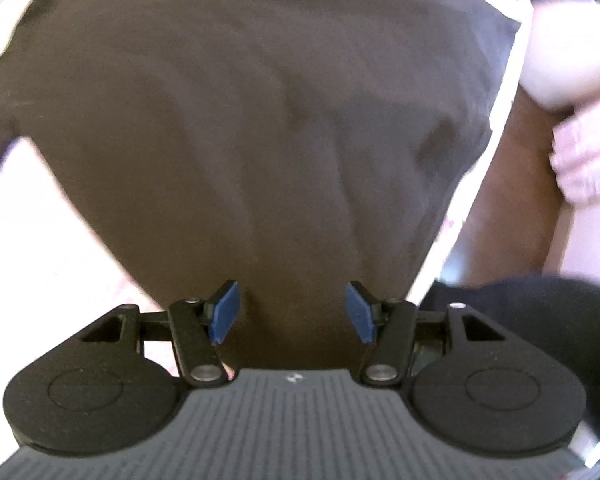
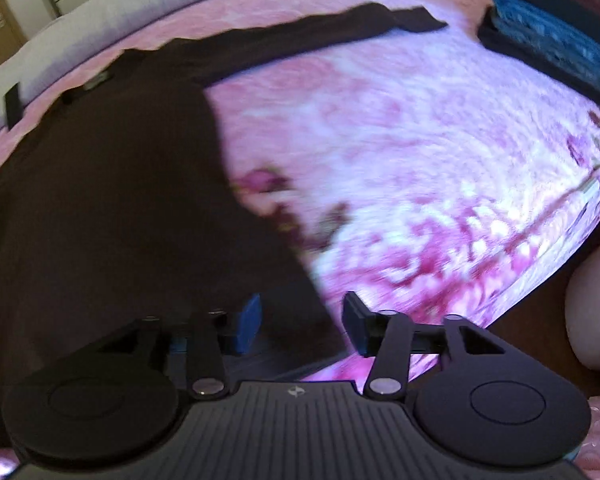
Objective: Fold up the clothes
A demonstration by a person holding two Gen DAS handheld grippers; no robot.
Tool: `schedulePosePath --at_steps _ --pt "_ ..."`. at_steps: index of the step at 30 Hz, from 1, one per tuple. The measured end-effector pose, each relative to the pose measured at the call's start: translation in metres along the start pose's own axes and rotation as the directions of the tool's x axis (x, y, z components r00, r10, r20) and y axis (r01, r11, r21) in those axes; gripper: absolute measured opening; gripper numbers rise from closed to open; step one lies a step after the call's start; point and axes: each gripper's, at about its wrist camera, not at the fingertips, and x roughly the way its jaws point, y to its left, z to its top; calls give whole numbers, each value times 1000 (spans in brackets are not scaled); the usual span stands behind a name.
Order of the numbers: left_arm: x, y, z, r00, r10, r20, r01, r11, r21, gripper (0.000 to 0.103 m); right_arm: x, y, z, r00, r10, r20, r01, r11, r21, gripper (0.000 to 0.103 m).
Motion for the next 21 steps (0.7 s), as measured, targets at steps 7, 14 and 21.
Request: schedulePosePath --at_steps 7,14,21 --pt "-85 70 -28 979 26 204 -4 994 -108 87 -84 100 -22 995 -33 89 33 999 0 88" --pt "-175 156 -104 931 60 361 -30 996 -89 100 -166 218 -66 973 -157 168 137 982 127 88" --pt "-228 204 -174 905 130 405 -70 985 -161 102 -224 317 -95 960 -201 196 184 978 98 88"
